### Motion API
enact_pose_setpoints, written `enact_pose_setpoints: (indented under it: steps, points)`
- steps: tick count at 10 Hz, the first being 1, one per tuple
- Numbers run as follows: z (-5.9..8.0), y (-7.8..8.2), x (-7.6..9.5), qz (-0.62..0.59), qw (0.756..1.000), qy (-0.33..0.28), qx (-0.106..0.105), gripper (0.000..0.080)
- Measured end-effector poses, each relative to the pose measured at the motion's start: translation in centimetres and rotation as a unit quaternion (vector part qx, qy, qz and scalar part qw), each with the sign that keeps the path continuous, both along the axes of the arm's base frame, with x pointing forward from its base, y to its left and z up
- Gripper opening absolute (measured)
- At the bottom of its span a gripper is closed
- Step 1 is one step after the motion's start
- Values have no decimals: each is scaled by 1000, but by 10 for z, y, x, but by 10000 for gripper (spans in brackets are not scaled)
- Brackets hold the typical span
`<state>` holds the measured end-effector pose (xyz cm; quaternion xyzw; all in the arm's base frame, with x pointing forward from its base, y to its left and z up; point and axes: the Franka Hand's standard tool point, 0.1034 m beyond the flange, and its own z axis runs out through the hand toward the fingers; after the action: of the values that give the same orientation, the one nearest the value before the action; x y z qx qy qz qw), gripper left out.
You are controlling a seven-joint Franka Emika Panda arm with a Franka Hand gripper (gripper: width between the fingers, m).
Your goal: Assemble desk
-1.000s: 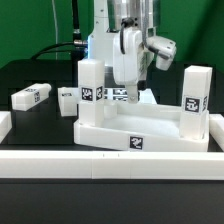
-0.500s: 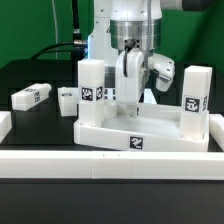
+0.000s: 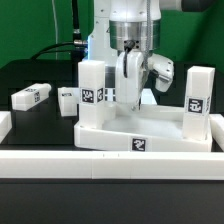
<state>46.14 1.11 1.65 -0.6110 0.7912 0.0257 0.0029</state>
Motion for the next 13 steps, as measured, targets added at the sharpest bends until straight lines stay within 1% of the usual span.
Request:
enact_pose_setpoints:
  steps: [1, 3, 4, 6, 7, 8, 13]
  points:
    - [0, -2, 0, 8, 1000, -2, -1, 60]
    - [1, -8, 1, 29, 1000, -4, -3, 60]
    - [3, -14, 2, 49, 999, -6, -3, 60]
    - [7, -42, 5, 106, 994, -9, -5, 60]
    - [10, -49, 8, 120, 993, -10, -4, 60]
    - [12, -48, 13, 125, 992, -11, 0, 60]
    - [9, -48, 11, 150, 989, -9, -1, 60]
